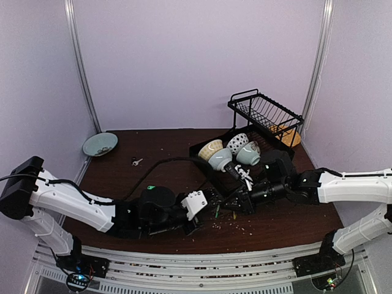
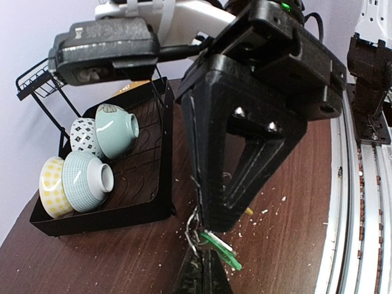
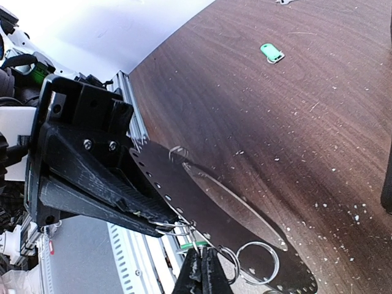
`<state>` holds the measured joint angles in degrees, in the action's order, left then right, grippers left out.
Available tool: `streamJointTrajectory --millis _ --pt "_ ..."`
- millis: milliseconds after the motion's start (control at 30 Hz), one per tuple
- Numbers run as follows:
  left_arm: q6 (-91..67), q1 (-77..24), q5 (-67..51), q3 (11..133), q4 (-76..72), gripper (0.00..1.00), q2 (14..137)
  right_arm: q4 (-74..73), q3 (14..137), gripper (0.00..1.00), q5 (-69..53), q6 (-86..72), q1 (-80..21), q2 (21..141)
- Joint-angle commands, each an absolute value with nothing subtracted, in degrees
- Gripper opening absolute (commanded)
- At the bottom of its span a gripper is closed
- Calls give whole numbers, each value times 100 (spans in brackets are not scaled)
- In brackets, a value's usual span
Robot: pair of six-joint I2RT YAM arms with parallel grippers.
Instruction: Put the keys on the keyring
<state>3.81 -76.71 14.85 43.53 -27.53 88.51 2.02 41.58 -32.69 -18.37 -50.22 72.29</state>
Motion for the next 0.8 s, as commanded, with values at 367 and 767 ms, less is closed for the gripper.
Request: streamJointTrajectory --millis 367,767 --pt "766 -7814 1942 4082 -4727 0 8847 487 4109 0 -4188 -1844 -5016 7360" --pt "649 -7809 1835 3930 -4537 0 8644 -1116 4800 35 -4308 -519 -4714 6452"
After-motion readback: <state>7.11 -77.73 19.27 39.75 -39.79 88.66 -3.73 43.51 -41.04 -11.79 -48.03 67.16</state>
